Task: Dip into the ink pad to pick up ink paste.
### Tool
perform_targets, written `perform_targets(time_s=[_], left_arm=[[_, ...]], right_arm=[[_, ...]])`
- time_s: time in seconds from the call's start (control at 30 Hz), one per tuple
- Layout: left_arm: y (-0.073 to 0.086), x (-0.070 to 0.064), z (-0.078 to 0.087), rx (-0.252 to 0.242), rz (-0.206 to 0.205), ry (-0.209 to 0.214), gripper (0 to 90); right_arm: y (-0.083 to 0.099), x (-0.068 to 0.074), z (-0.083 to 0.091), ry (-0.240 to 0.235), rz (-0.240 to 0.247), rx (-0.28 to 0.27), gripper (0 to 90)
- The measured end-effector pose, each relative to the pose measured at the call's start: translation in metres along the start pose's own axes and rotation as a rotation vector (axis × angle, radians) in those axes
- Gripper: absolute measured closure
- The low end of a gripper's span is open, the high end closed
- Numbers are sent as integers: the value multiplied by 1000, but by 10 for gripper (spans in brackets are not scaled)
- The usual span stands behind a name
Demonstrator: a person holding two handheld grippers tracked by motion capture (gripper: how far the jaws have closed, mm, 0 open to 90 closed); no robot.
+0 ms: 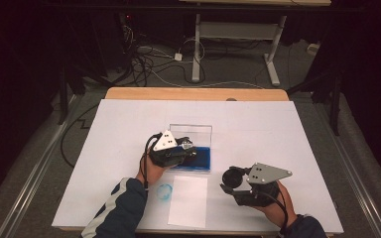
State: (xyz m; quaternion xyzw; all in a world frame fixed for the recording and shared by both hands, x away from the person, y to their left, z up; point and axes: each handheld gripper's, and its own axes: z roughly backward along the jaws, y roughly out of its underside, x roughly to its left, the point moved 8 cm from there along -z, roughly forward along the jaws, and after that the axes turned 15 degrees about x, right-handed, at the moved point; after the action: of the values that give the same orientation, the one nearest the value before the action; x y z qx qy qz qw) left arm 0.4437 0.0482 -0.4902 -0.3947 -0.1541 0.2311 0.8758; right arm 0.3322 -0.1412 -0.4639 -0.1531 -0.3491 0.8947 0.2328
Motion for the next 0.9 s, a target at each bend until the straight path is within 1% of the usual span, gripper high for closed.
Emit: perform_targets(time_s=[0.07,0.17,0.27,0.33,0.47,0.6,0.73,0.9], left_arm=[[-4,1,4,-7,-5,1,542],[-6,2,6,-4,-12,2,542],[-4,2,4,8,-13,4,542],[-4,2,2,8,-10,8,542],[-1,0,-1,20,-19,11,542],[4,-1,-6,33,-16,9,542],[9,-4,-11,51,-22,19,542],[10,-5,-12,41,-18,20,542]], right_arm=[[0,0,0,3,1,1,383],[0,-1,0,2,-2,1,383],[0,0,1,1,1,1,383],[0,-1,1,2,0,0,383],[0,0,1,3,3,3,383],[1,-1,0,6,4,6,383],[1,0,0,7,6,9,383],[1,0,0,9,10,10,383]])
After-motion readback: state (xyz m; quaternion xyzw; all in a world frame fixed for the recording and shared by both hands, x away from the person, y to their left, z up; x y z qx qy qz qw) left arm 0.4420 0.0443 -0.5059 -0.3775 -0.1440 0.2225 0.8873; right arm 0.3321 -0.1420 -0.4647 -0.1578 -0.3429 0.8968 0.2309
